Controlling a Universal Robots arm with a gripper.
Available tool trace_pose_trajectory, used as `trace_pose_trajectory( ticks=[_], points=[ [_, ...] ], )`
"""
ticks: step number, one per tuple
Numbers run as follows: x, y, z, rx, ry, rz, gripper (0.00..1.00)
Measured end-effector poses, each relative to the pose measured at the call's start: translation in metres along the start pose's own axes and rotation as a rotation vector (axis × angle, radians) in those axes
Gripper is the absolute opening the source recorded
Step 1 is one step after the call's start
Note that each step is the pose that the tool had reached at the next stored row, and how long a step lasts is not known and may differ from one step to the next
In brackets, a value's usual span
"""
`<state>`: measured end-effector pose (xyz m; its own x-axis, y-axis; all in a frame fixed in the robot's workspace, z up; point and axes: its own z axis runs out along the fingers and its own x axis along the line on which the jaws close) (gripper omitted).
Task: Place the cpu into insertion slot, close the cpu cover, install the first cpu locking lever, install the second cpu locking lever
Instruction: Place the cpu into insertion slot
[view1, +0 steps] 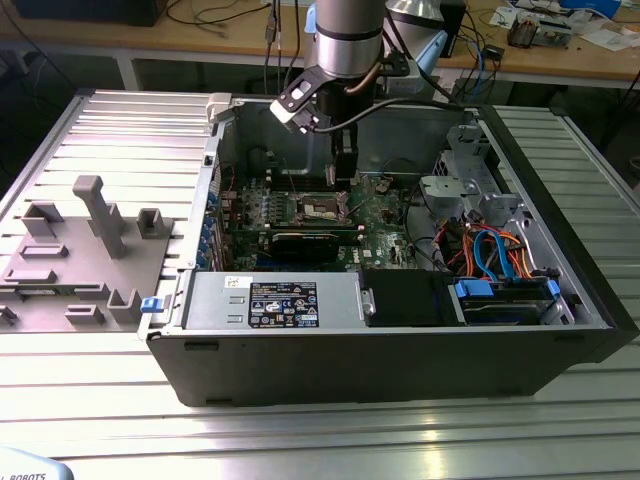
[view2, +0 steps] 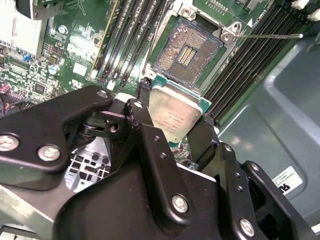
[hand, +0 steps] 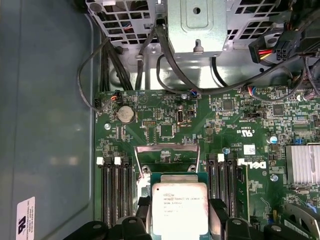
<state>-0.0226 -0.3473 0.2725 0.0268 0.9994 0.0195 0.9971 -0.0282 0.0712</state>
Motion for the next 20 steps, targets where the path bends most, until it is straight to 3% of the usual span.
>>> trace_pose_trajectory(
  ticks=[20],
  points=[
    [-0.0001, -0.0002, 0.0020, -0.0008, -0.0030, 0.041, 0.54]
  ],
)
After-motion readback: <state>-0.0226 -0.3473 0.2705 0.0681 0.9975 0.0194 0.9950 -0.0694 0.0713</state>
